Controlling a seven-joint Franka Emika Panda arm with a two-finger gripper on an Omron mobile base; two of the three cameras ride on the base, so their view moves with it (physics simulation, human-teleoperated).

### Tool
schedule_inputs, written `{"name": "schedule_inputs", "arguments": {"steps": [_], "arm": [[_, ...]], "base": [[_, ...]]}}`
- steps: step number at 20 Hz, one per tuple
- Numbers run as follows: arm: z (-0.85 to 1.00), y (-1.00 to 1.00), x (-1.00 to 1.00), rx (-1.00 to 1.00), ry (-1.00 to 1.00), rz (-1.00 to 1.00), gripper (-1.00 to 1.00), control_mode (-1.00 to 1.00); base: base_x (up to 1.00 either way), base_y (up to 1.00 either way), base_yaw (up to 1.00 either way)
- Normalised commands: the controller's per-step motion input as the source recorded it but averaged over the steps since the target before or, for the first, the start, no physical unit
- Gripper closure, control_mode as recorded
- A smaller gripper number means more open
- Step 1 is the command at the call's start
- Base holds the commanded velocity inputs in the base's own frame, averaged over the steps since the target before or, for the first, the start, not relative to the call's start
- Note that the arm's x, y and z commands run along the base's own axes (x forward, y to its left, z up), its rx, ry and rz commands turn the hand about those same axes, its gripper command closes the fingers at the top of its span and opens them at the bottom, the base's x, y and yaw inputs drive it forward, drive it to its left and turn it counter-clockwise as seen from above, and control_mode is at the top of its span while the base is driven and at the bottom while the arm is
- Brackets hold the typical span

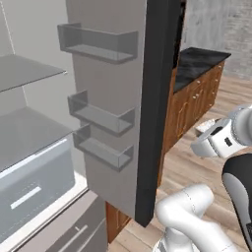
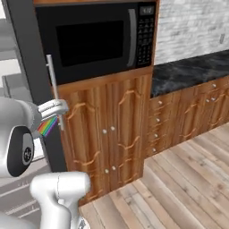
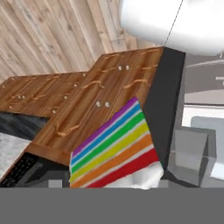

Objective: Take the cupcake and cake from the fridge and place them on the empty tray on the dining counter.

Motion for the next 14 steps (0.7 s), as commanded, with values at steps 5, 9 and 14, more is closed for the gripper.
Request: {"name": "schedule_inputs", "arguments": {"steps": [5,9,14], "arm": [[0.0,0.0,0.0,0.0,0.0,0.0,1.0,1.0],[0.0,0.0,0.0,0.0,0.0,0.0,1.0,1.0],[0.0,0.0,0.0,0.0,0.0,0.0,1.0,1.0]], "base": [[0.0,0.0,-0.64],[0.0,-0.02,-0.64],[-0.04,-0.1,-0.61]]}}
